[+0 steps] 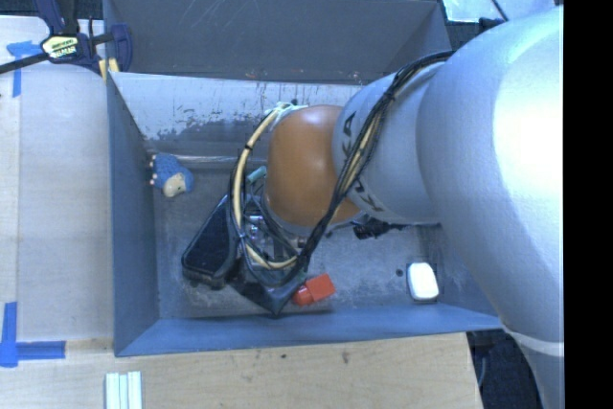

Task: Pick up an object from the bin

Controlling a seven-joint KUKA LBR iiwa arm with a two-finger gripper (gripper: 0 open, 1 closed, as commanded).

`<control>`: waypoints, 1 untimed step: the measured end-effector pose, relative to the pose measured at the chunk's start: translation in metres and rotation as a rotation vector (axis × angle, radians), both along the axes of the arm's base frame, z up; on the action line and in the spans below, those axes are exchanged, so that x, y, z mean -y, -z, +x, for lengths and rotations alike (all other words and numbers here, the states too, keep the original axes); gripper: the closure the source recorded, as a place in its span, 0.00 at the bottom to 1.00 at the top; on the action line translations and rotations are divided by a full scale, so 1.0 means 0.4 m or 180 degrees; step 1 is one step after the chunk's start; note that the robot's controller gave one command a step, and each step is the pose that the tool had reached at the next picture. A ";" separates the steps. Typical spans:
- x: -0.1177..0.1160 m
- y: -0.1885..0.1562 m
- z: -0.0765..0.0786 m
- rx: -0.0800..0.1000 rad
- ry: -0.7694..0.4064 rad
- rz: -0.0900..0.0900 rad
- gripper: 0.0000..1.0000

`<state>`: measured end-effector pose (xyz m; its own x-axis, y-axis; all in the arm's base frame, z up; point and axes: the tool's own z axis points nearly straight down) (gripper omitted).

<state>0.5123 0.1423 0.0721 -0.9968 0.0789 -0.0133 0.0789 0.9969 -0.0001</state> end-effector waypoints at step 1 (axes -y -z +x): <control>0.002 -0.062 0.001 -0.0033 0.0001 0.0003 1.00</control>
Offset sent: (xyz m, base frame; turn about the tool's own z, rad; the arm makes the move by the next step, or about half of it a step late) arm 0.0001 0.0000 0.0241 0.0000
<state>0.5129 0.1416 0.0968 -0.9968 0.0794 -0.0029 0.0794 0.9968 -0.0001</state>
